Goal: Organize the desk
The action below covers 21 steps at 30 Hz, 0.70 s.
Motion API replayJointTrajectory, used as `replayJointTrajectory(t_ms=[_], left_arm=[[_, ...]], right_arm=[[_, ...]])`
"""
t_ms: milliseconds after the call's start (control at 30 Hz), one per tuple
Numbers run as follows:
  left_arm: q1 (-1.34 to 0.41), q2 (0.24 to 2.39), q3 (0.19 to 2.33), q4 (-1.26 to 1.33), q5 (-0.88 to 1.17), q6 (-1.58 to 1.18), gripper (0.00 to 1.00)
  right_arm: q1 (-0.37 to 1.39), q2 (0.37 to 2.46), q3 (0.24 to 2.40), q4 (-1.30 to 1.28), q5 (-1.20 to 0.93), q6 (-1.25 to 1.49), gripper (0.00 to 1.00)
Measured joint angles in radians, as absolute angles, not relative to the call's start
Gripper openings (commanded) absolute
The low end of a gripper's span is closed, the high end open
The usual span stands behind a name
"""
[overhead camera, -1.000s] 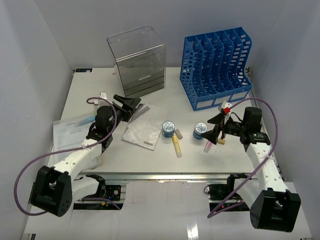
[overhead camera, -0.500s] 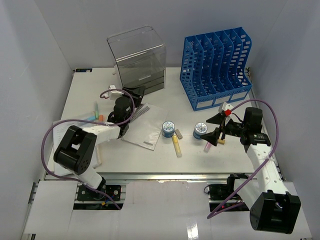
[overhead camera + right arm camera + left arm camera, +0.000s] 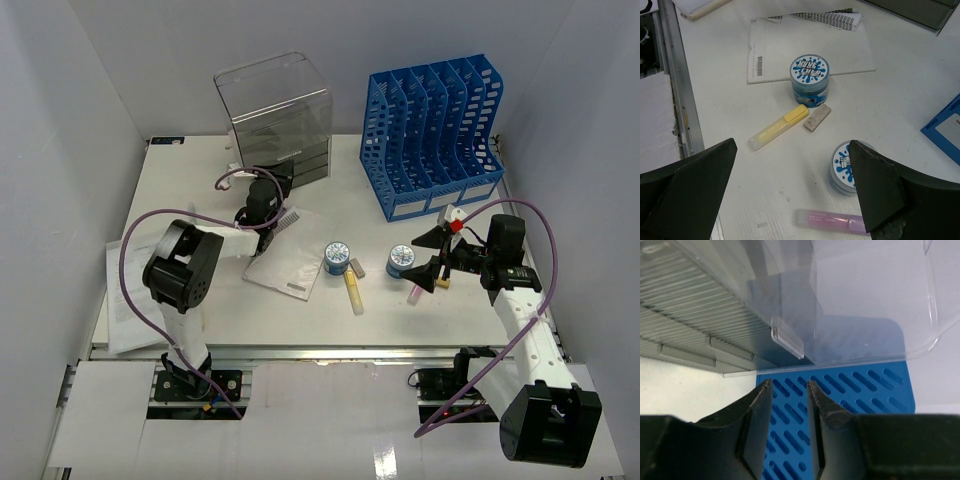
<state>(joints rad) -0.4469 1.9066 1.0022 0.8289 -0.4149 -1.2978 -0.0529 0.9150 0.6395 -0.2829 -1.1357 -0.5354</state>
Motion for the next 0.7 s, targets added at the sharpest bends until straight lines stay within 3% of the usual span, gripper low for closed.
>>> replayJointTrajectory(t_ms=[700], left_arm=[[-0.429,1.992,1.116,0.778,-0.491,-1.362,0.26]], right_arm=[[-0.053,0.904,0.64,-0.283,-1.162,-0.536,1.0]])
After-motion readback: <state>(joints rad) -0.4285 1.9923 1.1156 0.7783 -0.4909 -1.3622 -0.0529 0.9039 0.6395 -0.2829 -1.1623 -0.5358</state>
